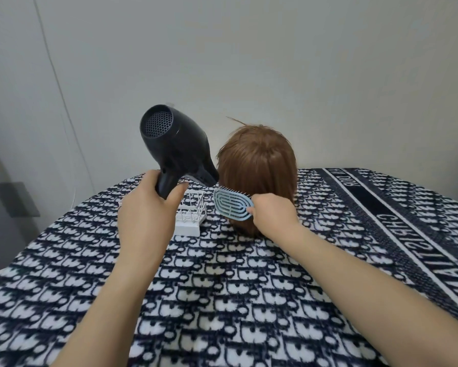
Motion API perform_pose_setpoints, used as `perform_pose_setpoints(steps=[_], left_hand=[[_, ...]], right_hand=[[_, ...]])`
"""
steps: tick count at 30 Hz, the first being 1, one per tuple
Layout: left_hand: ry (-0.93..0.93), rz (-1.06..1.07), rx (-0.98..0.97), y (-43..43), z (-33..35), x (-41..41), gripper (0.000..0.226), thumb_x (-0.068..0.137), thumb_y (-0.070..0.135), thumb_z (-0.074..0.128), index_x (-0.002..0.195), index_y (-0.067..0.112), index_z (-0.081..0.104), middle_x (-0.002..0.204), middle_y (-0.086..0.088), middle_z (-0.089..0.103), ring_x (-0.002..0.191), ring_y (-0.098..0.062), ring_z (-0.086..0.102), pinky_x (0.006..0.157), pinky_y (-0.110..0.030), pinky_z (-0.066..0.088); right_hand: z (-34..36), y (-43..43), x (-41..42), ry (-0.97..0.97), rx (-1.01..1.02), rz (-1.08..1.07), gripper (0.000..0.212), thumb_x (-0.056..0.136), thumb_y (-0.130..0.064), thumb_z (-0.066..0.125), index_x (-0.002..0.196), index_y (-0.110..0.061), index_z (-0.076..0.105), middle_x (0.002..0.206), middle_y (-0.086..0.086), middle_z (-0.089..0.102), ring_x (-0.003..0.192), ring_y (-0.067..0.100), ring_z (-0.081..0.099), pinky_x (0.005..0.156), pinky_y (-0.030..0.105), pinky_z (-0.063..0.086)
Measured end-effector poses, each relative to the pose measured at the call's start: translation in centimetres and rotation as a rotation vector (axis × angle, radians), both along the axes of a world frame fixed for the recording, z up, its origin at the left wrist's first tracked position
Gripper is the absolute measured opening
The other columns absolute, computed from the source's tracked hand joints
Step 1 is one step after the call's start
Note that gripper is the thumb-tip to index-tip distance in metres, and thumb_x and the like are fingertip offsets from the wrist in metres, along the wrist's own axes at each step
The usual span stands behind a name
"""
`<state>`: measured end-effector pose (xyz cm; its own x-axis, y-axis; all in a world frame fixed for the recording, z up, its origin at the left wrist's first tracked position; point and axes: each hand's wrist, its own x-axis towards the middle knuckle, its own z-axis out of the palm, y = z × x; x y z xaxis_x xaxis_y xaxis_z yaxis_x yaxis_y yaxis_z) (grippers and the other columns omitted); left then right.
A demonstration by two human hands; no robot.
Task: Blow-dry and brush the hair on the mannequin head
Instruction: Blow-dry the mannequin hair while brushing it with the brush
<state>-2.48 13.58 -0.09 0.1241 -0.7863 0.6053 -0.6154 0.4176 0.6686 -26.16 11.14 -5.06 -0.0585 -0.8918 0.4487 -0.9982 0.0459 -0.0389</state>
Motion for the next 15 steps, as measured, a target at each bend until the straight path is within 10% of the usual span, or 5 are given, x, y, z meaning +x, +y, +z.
perform_pose_setpoints(steps=[8, 15], left_hand=[[0.263, -0.159, 0.179, -0.6, -0.1, -0.2, 0.018, 0.092, 0.043, 0.071, 0.087, 0.027, 0.063, 0.067, -0.001, 0.068, 0.049, -0.016, 0.061, 0.051, -0.031, 0.049], [-0.089, 0.068, -0.031, -0.5, -0.9, -0.1, 0.024, 0.096, 0.045, 0.066, 0.094, 0.023, 0.054, 0.064, 0.007, 0.053, 0.067, -0.031, 0.056, 0.056, -0.037, 0.033]], right_hand=[[-3.4, -0.3, -0.8, -0.038, 0.226, -0.039, 0.030, 0.098, -0.041, 0.049, 0.080, -0.016, 0.052, 0.077, 0.001, 0.057, 0.071, 0.024, 0.058, 0.055, 0.030, 0.038], [-5.4, 0.2, -0.7, 0.053, 0.288, -0.008, 0.027, 0.099, -0.038, 0.047, 0.085, -0.016, 0.055, 0.087, 0.003, 0.062, 0.078, 0.024, 0.061, 0.057, 0.029, 0.040]])
